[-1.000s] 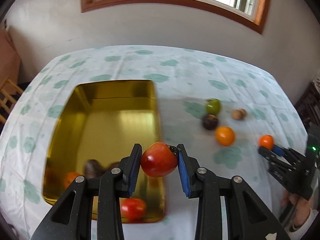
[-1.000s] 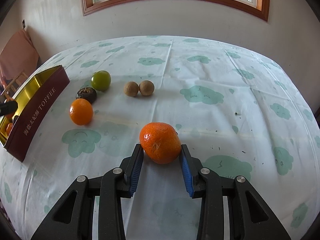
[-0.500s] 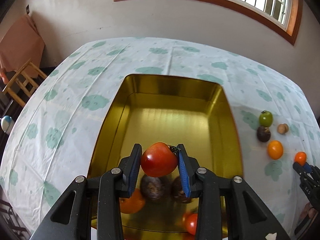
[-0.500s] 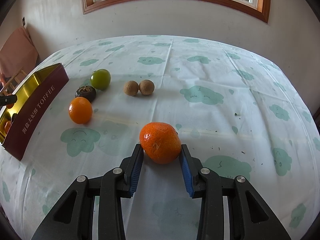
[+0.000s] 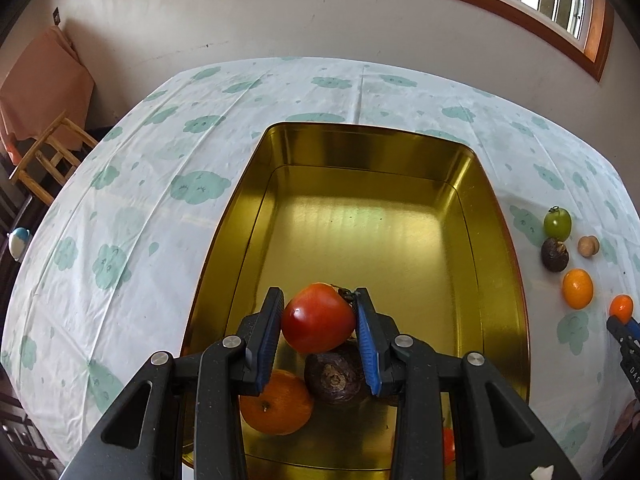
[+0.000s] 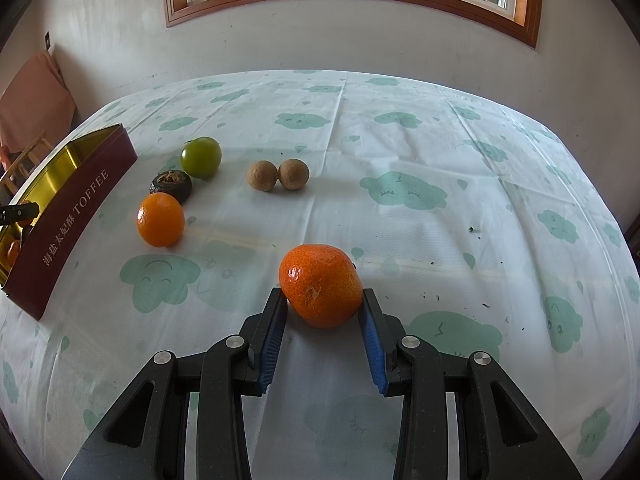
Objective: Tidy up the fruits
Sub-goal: 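Carry the red tomato over the tin and open the left tool, then withdraw the open left tool from the tin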
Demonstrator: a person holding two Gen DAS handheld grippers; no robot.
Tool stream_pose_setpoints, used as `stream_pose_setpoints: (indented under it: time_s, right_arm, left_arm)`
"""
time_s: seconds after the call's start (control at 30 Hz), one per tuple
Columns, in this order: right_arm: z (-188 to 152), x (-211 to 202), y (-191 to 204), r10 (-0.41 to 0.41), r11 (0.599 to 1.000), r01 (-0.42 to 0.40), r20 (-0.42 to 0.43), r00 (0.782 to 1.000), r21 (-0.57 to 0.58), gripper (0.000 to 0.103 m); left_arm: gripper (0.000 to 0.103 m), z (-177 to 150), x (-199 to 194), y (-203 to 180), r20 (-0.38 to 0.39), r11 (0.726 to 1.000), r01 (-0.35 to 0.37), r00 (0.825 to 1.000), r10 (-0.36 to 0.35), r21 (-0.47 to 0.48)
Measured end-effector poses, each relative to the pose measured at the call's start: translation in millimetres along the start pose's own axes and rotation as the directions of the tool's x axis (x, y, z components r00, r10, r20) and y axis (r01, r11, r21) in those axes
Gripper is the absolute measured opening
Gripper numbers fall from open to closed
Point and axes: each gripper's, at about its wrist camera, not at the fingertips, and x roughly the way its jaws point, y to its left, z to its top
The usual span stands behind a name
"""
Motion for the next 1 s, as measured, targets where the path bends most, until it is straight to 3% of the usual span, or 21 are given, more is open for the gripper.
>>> stream_pose_setpoints:
  time_s: [0.7, 1.0]
  right_arm:
    - [-0.7, 0.4, -0.2, -0.005, 1.000, 0.005, -0.001, 1.000, -0.003, 0.038]
    - [-0.6, 1.1, 3.2, -0.007, 1.000, 0.007, -0.001, 1.000, -0.003, 0.038]
  left_arm:
    - [0.033, -3.5, 3.7, 4.6, -0.017, 1.000, 0.005, 1.000, -0.005, -0.008]
    - [0.042, -6.9, -12.2, -1.4, 0.001, 1.000, 0.026, 1.000, -0.026, 0.015]
